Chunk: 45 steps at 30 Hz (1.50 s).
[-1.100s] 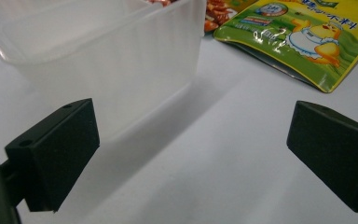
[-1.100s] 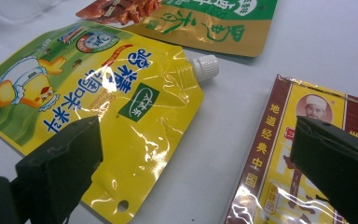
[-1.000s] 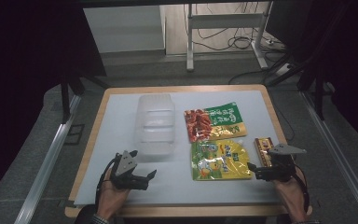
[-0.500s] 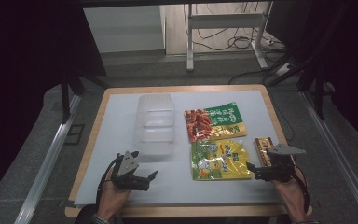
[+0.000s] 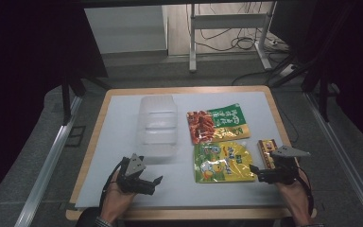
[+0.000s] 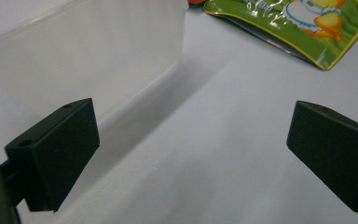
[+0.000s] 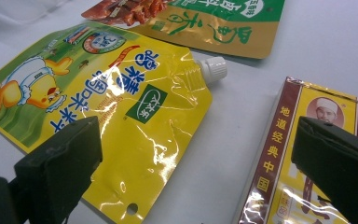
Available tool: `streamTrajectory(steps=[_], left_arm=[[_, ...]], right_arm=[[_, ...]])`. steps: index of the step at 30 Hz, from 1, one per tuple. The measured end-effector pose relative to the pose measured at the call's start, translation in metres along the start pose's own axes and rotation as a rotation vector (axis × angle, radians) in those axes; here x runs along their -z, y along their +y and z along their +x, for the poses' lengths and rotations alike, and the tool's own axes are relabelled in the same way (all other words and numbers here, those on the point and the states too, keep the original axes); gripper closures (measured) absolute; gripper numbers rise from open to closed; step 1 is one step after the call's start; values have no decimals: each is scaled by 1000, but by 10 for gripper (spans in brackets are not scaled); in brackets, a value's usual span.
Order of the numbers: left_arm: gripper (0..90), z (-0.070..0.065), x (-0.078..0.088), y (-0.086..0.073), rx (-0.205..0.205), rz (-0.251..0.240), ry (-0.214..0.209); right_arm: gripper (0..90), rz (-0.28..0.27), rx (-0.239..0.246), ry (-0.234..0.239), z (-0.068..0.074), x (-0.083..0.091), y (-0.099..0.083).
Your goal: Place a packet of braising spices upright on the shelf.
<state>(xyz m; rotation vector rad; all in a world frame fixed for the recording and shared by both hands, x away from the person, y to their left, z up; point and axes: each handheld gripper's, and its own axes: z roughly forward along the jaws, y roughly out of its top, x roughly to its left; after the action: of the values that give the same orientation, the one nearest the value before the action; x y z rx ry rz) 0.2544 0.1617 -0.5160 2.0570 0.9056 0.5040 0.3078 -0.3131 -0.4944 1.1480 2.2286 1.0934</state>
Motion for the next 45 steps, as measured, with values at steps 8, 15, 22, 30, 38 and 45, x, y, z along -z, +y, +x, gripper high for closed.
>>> streamTrajectory(steps=[8,15,22,30,38,45], left_arm=[[47,-2,0,6,20,0,-31],[153,-11,-3,13,-9,-11,-63],[333,-18,-5,20,-21,-30,-97],[500,-23,-12,26,-27,-32,-128],[628,-32,-24,35,-49,-27,-179],[701,-37,-34,41,-60,-31,-202]], right_arm=[[19,-3,11,-10,1,1,1],[19,11,20,-23,1,0,0],[19,3,29,-23,2,1,1],[18,4,27,-19,1,2,1],[21,4,-2,-7,1,5,3],[20,7,7,-7,1,2,2]])
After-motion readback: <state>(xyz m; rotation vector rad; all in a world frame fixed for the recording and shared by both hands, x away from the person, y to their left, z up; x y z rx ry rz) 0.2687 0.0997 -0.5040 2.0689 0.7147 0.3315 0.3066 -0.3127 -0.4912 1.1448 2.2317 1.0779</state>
